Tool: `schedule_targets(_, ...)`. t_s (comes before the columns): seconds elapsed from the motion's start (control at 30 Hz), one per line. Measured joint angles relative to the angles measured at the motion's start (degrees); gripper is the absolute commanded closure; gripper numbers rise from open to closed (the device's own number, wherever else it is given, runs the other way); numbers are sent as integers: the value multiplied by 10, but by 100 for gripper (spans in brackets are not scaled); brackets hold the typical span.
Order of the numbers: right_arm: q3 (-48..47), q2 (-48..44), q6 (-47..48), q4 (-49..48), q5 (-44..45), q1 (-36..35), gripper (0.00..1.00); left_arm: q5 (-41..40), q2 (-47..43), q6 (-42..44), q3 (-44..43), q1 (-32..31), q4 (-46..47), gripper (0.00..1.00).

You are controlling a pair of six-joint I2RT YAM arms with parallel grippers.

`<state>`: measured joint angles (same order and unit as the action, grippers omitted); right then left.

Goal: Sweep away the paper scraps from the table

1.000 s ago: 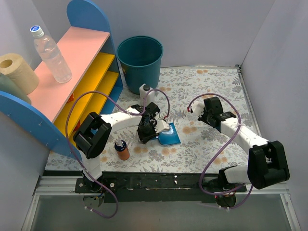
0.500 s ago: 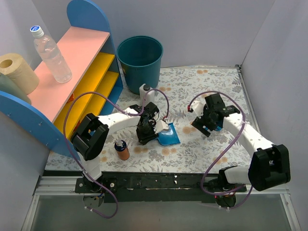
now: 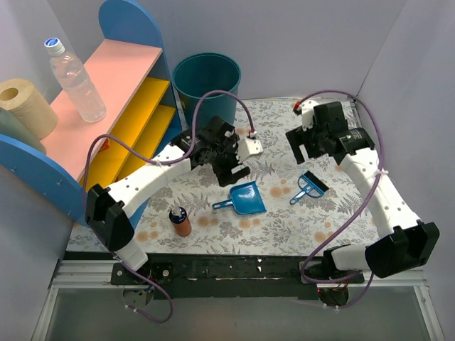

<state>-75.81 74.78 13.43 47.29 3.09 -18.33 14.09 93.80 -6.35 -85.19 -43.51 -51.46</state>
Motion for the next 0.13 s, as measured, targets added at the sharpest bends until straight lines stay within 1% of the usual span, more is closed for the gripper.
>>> schedule_targets(0.07,-43,14,-25,-3,45,0,3,-4,-9,-3,-40,-1,14,2)
schedule_targets(0.13,-90,28,-44,-10,84,3,2,-15,-12,-5,-84,-1,25,2)
